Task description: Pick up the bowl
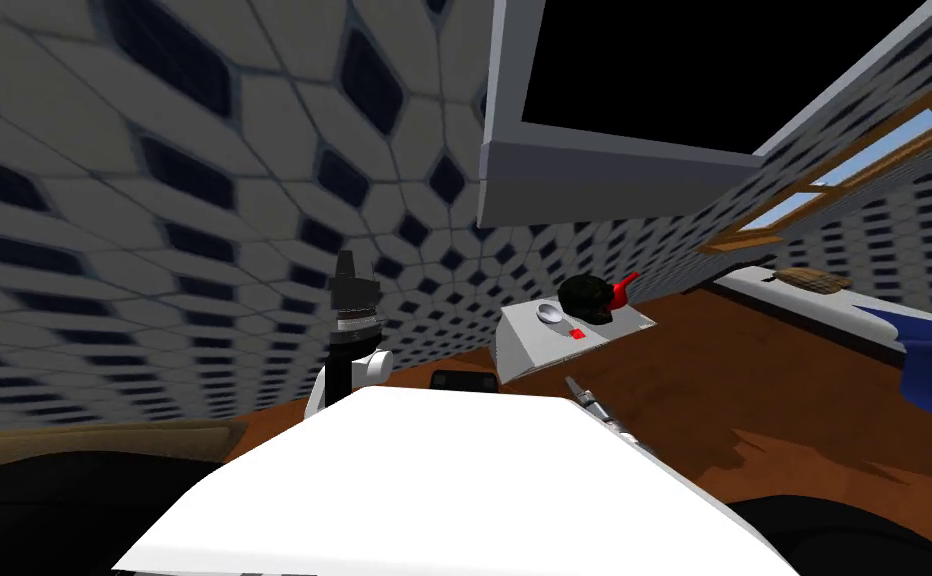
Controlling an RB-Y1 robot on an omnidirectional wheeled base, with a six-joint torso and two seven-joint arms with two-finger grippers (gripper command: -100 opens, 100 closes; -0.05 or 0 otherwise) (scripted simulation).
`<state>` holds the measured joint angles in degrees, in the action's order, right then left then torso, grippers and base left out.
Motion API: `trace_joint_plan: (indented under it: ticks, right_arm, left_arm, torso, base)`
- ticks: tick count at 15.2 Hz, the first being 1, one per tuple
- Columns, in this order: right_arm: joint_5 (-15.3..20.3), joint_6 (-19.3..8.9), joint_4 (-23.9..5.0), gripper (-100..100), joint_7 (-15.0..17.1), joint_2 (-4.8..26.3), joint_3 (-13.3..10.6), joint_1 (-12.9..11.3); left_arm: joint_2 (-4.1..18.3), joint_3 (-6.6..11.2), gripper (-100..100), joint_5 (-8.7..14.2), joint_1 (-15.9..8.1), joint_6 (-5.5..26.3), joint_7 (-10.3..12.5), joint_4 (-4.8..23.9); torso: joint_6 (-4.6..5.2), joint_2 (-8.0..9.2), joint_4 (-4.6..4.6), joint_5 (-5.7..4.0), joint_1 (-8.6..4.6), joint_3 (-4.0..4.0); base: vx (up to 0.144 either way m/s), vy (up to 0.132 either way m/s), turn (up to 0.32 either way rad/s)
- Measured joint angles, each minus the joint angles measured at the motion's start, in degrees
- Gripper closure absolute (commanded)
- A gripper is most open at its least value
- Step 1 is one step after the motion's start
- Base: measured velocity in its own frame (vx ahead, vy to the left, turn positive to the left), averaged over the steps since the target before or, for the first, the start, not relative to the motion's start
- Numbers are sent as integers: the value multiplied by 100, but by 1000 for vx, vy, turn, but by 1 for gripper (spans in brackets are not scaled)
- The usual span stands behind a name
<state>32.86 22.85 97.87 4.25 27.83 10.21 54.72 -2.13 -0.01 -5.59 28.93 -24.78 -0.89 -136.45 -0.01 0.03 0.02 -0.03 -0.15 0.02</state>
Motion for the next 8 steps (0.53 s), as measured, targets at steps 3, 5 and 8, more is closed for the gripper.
trace_joint_plan:
  ticks: [3, 5, 8]
  right_arm:
    - [325, 10, -335, -100, 89, 146, 100, 100]
    - [597, -64, -496, -100, 163, 223, 133, 219]
    - [961, 1, -837, -100, 285, 388, 303, 391]
  left_arm:
    - [0, 0, 0, 0, 0, 0, 0, 0]
    - [0, -1, 0, 0, -1, 0, 0, 0]
    - [0, 0, 0, 0, 0, 0, 0, 0]
  torso:
    - [-2, -1, 0, 0, -1, -1]
    - [-7, -1, 0, 1, 1, 0]
    - [-3, -2, 0, 0, -3, -1]
  base:
    - [-15, 3, 335]
    - [-20, 11, 535]
    - [-16, 4, 435]
